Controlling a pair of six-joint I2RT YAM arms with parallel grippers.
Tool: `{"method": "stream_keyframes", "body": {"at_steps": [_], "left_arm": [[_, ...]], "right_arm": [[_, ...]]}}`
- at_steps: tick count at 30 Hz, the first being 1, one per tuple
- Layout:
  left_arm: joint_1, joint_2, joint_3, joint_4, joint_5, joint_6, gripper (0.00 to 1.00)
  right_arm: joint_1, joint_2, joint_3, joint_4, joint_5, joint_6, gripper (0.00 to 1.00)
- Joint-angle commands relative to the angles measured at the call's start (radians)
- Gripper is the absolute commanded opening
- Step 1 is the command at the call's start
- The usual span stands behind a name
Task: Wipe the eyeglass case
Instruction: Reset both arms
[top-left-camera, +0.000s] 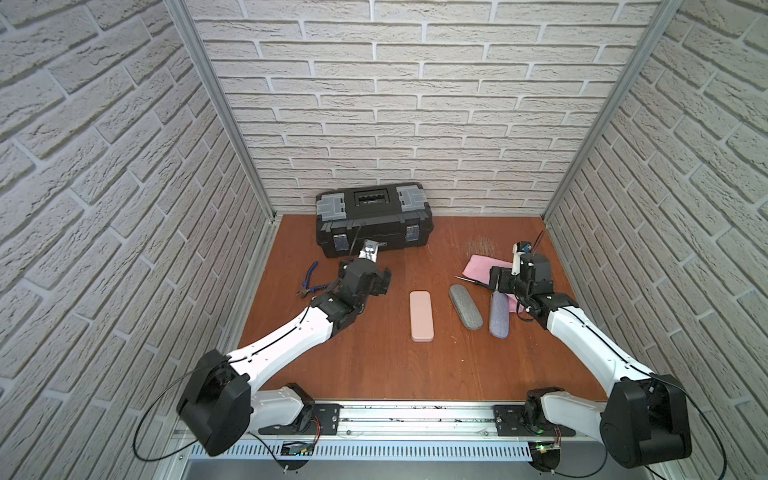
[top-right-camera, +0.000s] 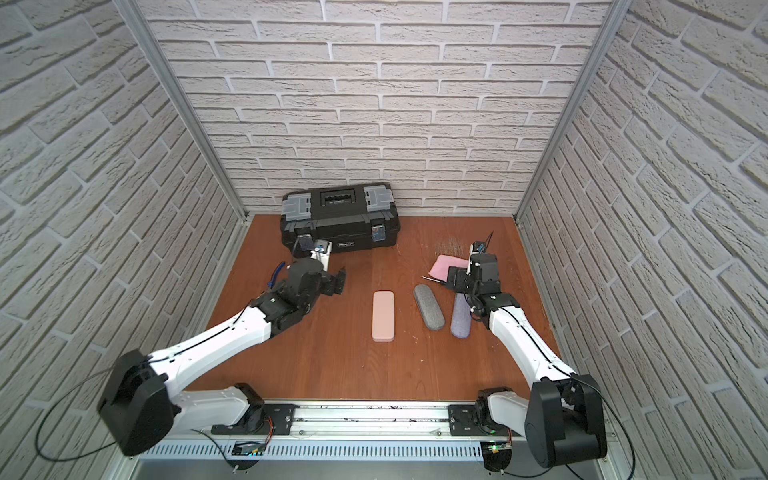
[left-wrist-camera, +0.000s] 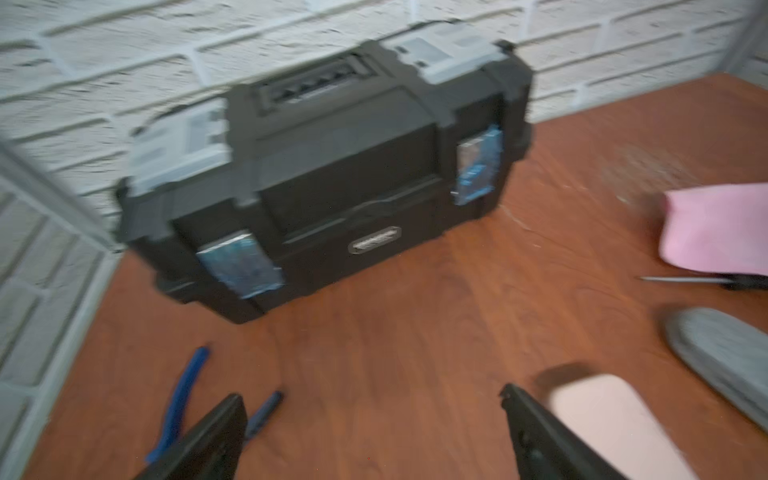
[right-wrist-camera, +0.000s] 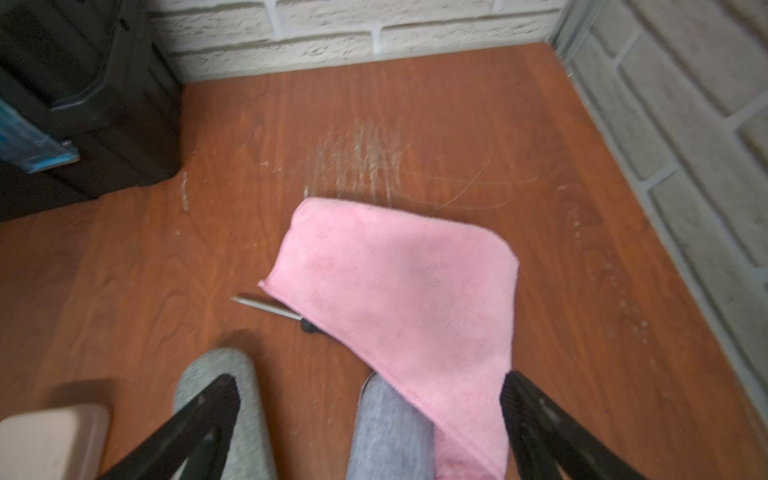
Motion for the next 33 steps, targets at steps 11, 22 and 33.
{"method": "stream_keyframes", "body": {"at_steps": [11,22,33], "left_arm": [[0.484,-0.026,-0.426,0.554,0.101,0.06,0.98],[0.598,0.283,-0.388,0.82,0.373,0.187,0.98],[0.671,0.386,-0.406,0.944,0.368,0.092,0.98]], "right_arm": [[0.004,0.089,-0.245,0.613,0.08,-0.169,0.99],[-0.015,0.31,-0.339,0.951,-0.035,-0.223,0.98],[-0.034,0.33,-0.31,0.912,-0.003,-0.184,0.99]]}}
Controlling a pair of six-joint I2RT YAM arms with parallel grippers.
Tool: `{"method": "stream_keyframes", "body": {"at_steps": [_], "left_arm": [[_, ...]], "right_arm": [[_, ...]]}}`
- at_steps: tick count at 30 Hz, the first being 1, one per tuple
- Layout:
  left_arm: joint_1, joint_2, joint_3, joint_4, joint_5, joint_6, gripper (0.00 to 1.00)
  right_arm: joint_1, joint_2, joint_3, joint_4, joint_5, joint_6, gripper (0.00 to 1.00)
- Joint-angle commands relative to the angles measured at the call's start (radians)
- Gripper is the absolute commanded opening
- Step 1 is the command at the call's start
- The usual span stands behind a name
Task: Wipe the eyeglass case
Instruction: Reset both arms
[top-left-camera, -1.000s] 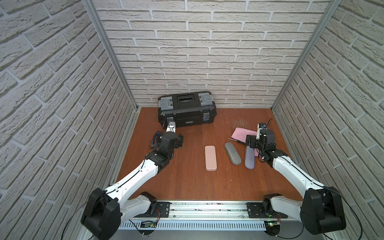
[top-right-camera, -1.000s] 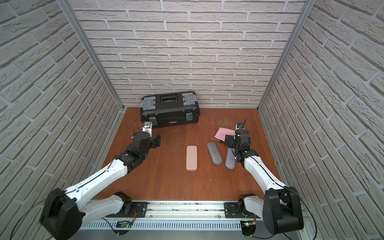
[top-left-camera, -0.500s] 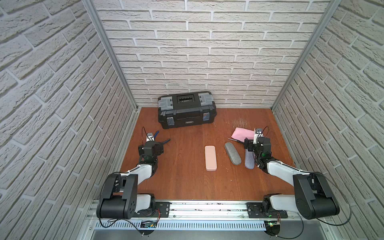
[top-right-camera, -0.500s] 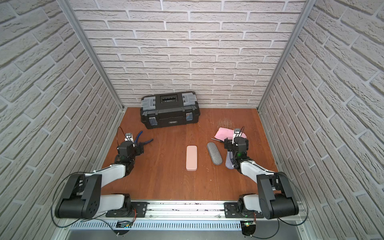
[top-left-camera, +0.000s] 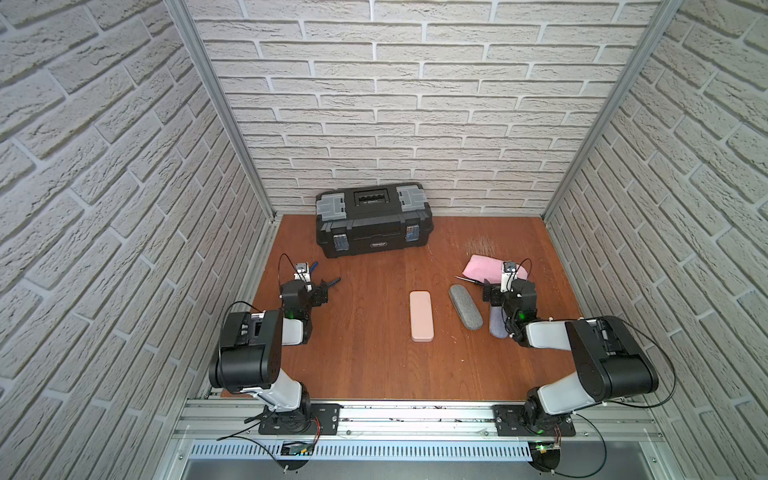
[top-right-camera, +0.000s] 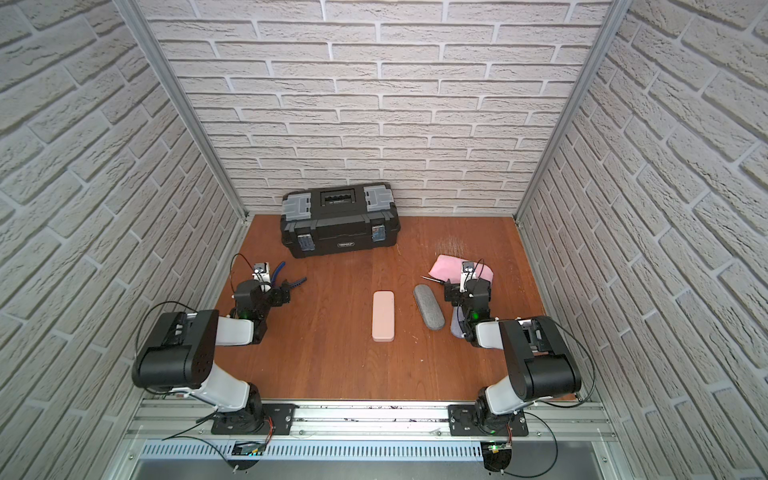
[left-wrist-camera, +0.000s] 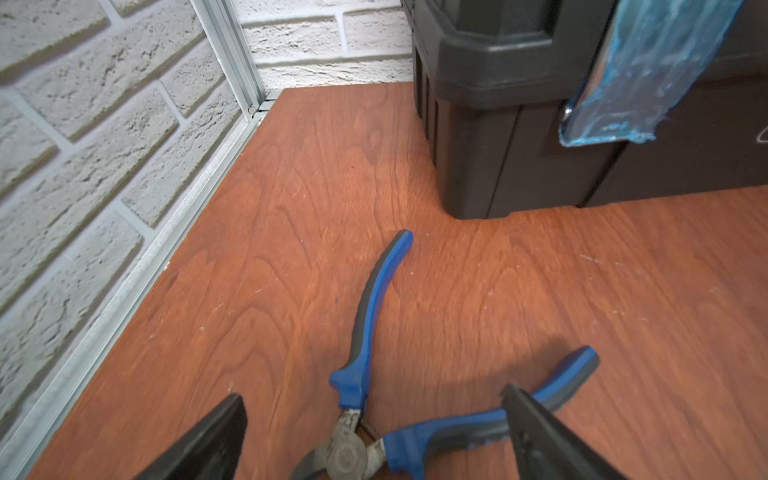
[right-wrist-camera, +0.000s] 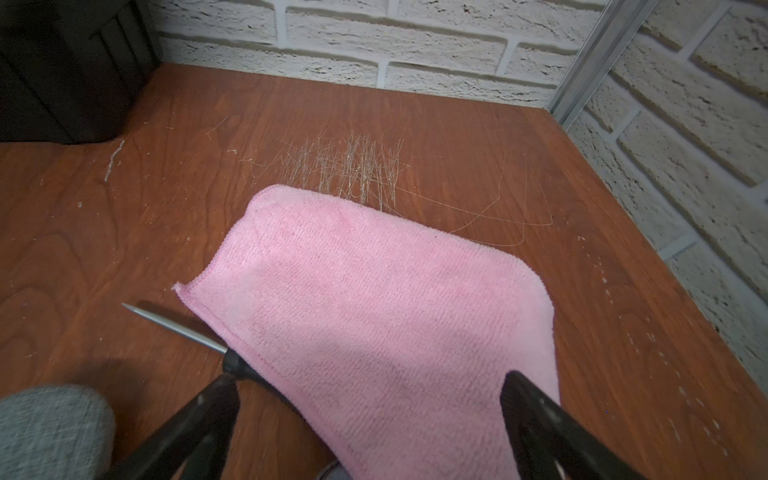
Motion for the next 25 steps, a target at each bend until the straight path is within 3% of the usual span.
{"method": "stream_keyframes", "body": {"at_steps": [1,25], "left_arm": [[0.023,-0.002,-0.001,0.08,-0.056,-0.07,0.98],[0.005,0.001,0.007,0.073,-0.082,-0.053,0.98]], "right_arm": [[-0.009,-0.002,0.017,0.044,0.011,0.011,0.99],[-0.008,-0.01,0.011,0.05,0.009,0.012,0.99]]}}
